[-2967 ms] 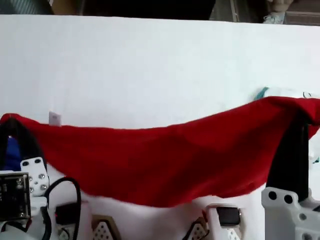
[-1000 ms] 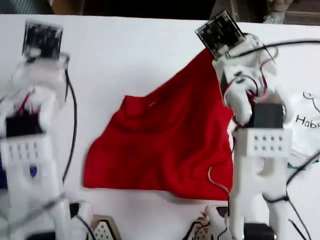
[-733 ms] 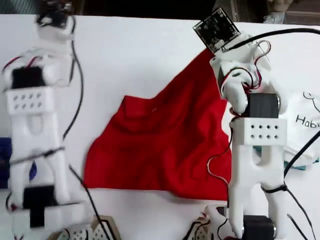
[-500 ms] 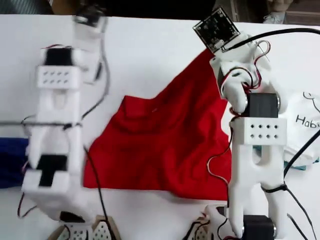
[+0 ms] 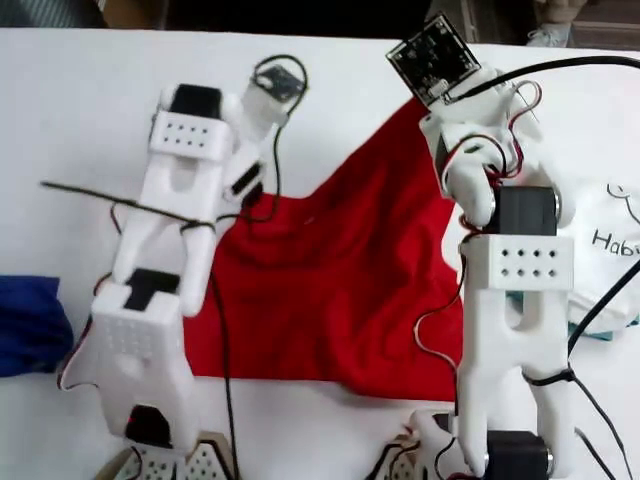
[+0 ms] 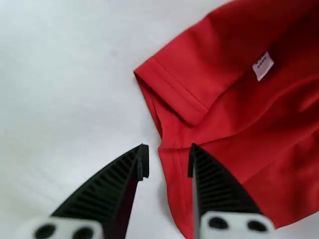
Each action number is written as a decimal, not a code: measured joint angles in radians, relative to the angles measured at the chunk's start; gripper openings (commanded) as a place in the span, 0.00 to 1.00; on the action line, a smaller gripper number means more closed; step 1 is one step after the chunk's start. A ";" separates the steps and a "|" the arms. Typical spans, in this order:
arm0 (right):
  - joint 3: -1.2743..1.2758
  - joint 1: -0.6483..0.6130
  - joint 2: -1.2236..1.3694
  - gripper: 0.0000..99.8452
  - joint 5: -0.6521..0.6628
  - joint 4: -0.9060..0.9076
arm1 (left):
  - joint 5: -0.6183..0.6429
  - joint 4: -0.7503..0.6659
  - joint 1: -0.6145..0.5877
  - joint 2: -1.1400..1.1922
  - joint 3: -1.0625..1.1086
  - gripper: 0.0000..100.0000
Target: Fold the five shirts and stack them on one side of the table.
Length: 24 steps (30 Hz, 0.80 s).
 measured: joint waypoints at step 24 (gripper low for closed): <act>0.000 0.000 0.000 0.02 0.000 0.000 | -0.132 -0.029 0.092 0.238 -0.008 0.16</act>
